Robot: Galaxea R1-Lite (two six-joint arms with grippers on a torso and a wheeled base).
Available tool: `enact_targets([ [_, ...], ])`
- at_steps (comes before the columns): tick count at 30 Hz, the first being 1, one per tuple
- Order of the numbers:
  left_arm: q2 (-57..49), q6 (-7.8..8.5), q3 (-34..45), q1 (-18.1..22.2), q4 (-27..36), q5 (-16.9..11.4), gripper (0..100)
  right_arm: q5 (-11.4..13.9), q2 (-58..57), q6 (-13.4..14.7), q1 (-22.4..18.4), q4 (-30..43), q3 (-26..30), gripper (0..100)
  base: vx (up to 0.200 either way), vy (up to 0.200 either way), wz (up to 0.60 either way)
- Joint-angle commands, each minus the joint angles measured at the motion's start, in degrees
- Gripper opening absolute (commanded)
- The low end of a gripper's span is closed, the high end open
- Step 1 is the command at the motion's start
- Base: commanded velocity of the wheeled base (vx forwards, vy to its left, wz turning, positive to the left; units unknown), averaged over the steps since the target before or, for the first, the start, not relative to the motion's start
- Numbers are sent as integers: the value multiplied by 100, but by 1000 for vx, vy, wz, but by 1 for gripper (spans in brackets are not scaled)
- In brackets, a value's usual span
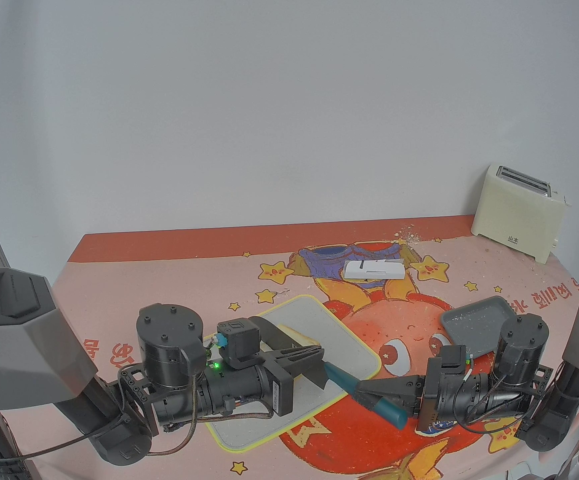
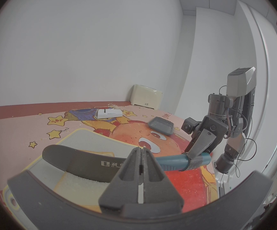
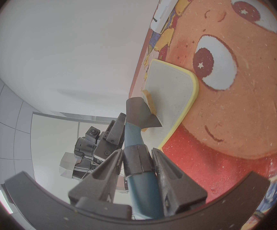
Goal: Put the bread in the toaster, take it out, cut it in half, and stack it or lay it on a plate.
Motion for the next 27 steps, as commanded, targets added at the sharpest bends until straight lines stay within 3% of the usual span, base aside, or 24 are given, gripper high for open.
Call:
enact_targets([
  [1,-32,1,-9,5,-17,10,0,3,-23,2,11,14,-6,0,0,0,0],
  [27,-779,-17,-281,251,9,36,0,-6,-260,11,29,14,-68,0,0,0,0],
])
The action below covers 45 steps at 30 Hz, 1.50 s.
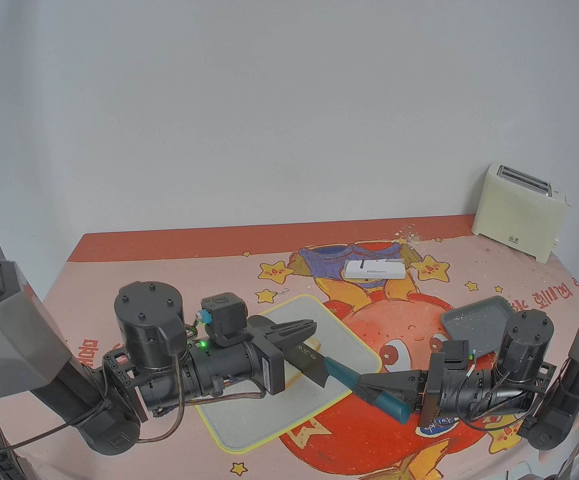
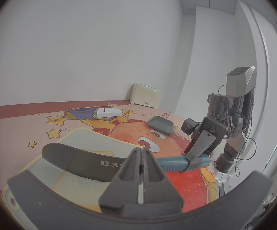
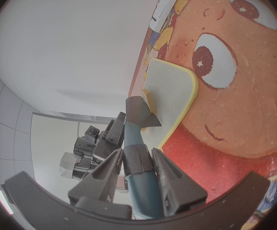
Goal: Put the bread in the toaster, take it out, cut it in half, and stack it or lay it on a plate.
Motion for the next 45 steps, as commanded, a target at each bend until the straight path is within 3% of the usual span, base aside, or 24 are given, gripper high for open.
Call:
enact_targets([
  [1,-291,-4,-34,41,-10,9,0,12,-61,-3,5,-24,1,0,0,0,0],
  [4,-282,-12,-130,349,-10,27,0,12,-123,-11,13,-24,9,0,0,0,0],
  [9,-247,-83,-306,455,25,9,0,12,-123,-11,22,-24,9,0,0,0,0],
  [11,-230,-276,-368,639,25,18,0,12,-114,-11,31,-15,27,0,0,0,0],
  [23,553,-241,-438,665,-72,18,0,-5,-97,-38,119,-15,45,0,0,0,0],
  [45,825,-241,-333,648,-124,18,0,-14,-44,-47,145,-15,45,0,0,0,0],
])
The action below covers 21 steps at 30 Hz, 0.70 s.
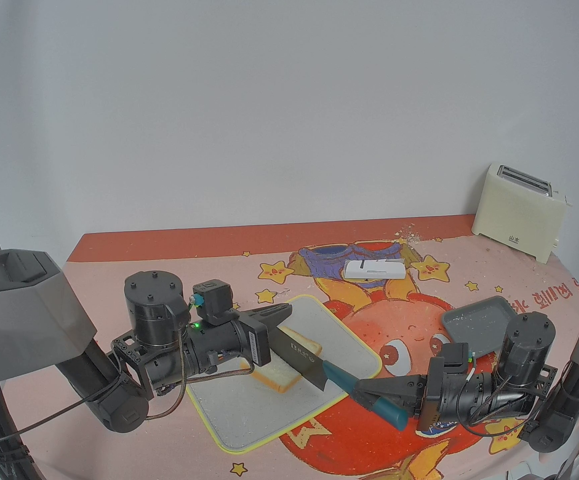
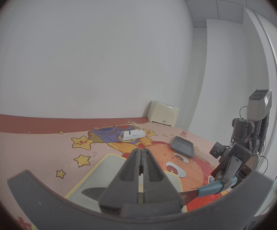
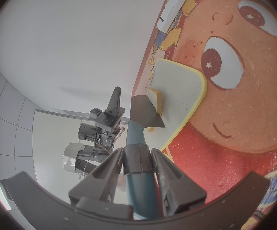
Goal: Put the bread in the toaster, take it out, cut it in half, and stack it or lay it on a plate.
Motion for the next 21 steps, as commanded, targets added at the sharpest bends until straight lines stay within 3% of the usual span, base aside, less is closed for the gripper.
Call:
enact_targets([
  [1,95,0,19,-3,1,1,0,6,6,2,1,1,6,0,0,0,0],
  [21,174,0,98,-3,-16,1,0,-3,76,2,-16,-8,6,0,0,0,0],
])
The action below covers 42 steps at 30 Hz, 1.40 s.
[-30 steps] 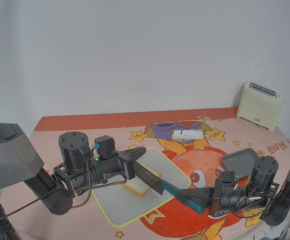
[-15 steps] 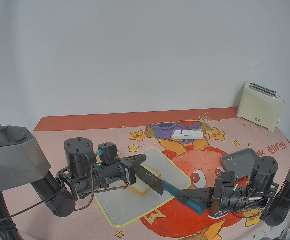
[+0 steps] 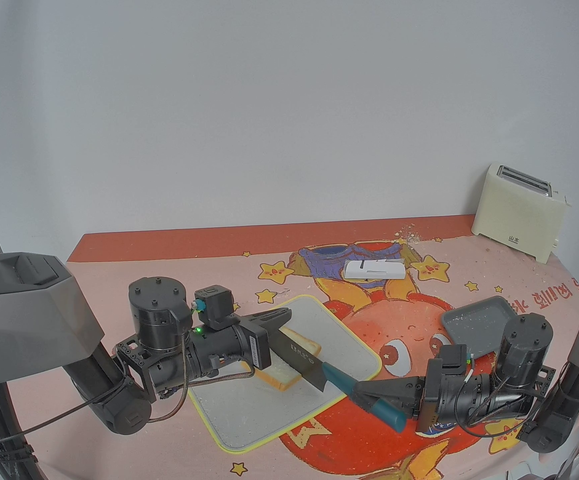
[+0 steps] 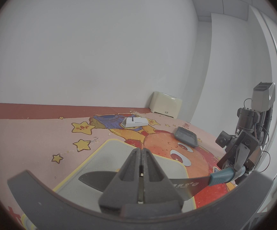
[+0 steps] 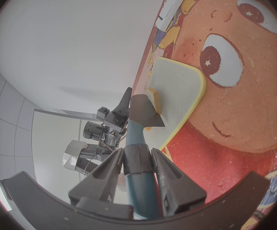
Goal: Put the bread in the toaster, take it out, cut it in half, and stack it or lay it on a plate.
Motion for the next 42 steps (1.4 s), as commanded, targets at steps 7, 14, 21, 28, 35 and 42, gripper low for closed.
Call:
enact_targets([
  [7,89,-6,17,-3,27,-1,0,-2,13,2,-5,-2,10,0,0,0,0],
  [14,98,3,26,-3,27,-1,0,-2,13,2,-5,-2,18,0,0,0,0],
  [21,89,3,26,-12,27,-1,0,-2,40,2,-40,-2,18,0,0,0,0],
  [28,36,-6,26,-38,18,-1,0,-2,145,2,-40,-2,18,0,0,0,0],
  [35,27,-6,17,-38,10,-1,0,-2,171,2,-40,-2,18,0,0,0,0],
  [42,45,-6,26,-38,10,-1,0,-2,128,2,-14,-2,10,0,0,0,0],
])
